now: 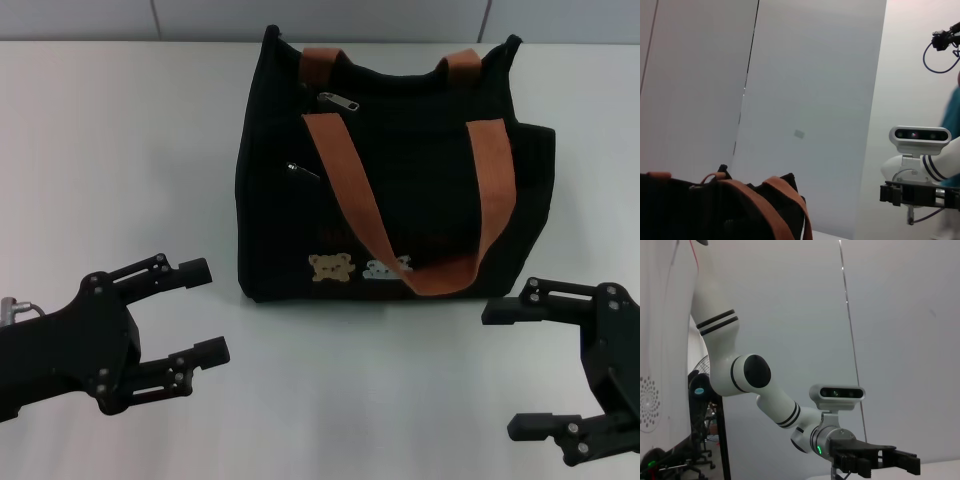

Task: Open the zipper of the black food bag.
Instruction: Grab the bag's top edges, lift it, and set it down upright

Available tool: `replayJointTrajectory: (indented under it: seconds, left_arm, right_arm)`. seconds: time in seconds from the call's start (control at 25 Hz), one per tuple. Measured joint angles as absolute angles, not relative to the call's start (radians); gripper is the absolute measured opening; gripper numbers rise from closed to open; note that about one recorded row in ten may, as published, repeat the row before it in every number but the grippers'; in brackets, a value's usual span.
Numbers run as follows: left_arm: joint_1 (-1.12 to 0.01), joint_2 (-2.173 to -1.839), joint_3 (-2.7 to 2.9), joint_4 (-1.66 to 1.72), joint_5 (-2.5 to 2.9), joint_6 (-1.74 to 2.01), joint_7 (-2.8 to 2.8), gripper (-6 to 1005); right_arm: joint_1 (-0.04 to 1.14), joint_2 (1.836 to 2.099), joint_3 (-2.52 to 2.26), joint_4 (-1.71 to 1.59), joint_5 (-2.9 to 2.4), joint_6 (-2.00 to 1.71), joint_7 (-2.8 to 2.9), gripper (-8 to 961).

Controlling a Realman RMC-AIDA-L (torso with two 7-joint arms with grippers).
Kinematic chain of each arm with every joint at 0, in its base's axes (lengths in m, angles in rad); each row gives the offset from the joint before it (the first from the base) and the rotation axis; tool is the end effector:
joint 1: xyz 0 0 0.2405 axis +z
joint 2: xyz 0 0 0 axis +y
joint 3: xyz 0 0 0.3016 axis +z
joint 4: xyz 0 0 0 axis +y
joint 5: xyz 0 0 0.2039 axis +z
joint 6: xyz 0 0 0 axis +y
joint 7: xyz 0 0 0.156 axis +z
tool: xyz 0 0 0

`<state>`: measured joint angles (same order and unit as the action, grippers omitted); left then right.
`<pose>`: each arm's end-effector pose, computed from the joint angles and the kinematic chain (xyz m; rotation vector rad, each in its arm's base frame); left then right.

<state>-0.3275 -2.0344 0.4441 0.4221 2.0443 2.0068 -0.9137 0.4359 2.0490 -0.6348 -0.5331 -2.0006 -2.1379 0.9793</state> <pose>-0.3244 0.2292 -0.0127 -2.6640 -0.3671 -1.1846 0.2793 0.2454 -0.0118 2.8225 -0.0999 -1.2180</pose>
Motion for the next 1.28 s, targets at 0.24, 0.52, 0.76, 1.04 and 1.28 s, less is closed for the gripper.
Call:
replayJointTrajectory:
  seconds: [0.24, 0.52, 0.76, 1.04, 1.28]
  left_arm:
    - [-0.328, -2.035, 0.446, 0.424, 2.045, 2.007, -0.918, 778]
    - [-0.337, -2.042, 0.459, 0.427, 2.05, 2.004, -0.928, 767]
    - [-0.343, -2.063, 0.452, 0.423, 2.045, 1.896, -0.928, 751]
    - [-0.367, -2.073, 0.451, 0.352, 2.017, 1.751, -0.901, 733]
    - [-0.433, -2.076, 0.45, 0.22, 1.91, 1.535, -0.848, 717]
  right_arm:
    - [0.438, 2.052, -0.636, -0.53, -2.001, -2.127, 0.979, 837]
    - [0.438, 2.052, -0.632, -0.529, -2.001, -2.115, 0.979, 836]
    - [0.423, 2.052, -0.59, -0.527, -1.991, -2.089, 0.979, 836]
    - [0.394, 2.051, -0.519, -0.516, -1.993, -2.062, 0.979, 836]
    - [0.375, 2.057, -0.518, -0.517, -1.996, -2.048, 0.979, 836]
